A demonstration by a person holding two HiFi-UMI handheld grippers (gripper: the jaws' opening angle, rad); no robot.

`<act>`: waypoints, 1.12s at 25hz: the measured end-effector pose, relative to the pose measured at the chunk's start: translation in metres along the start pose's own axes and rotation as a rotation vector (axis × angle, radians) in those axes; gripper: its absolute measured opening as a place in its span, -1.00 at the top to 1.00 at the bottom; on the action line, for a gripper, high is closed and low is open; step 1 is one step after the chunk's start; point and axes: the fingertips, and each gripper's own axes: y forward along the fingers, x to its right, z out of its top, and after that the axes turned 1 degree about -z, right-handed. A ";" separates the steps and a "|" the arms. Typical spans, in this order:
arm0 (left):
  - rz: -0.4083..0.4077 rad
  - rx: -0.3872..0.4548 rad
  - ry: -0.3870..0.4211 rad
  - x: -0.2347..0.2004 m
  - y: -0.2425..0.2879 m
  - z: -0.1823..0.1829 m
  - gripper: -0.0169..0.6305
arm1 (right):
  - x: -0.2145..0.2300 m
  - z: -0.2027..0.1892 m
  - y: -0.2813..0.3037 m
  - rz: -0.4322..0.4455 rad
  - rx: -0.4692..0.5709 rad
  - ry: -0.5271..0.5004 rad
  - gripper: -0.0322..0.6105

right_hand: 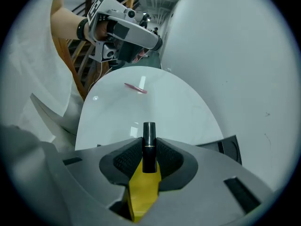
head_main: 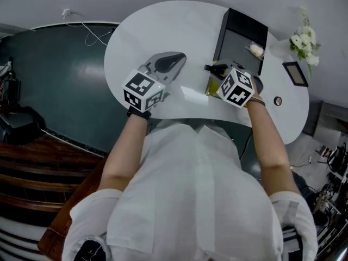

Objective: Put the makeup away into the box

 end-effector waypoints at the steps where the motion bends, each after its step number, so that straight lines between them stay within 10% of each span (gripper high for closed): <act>1: -0.018 -0.003 0.004 0.005 0.007 0.001 0.87 | 0.000 -0.011 -0.004 -0.008 -0.012 0.020 0.62; 13: -0.110 -0.047 0.021 0.041 0.043 -0.004 0.87 | -0.017 -0.120 -0.006 -0.015 -0.142 0.218 0.62; 28: -0.075 -0.064 0.012 0.037 0.034 -0.011 0.87 | -0.027 -0.144 0.015 0.013 -0.195 0.239 0.62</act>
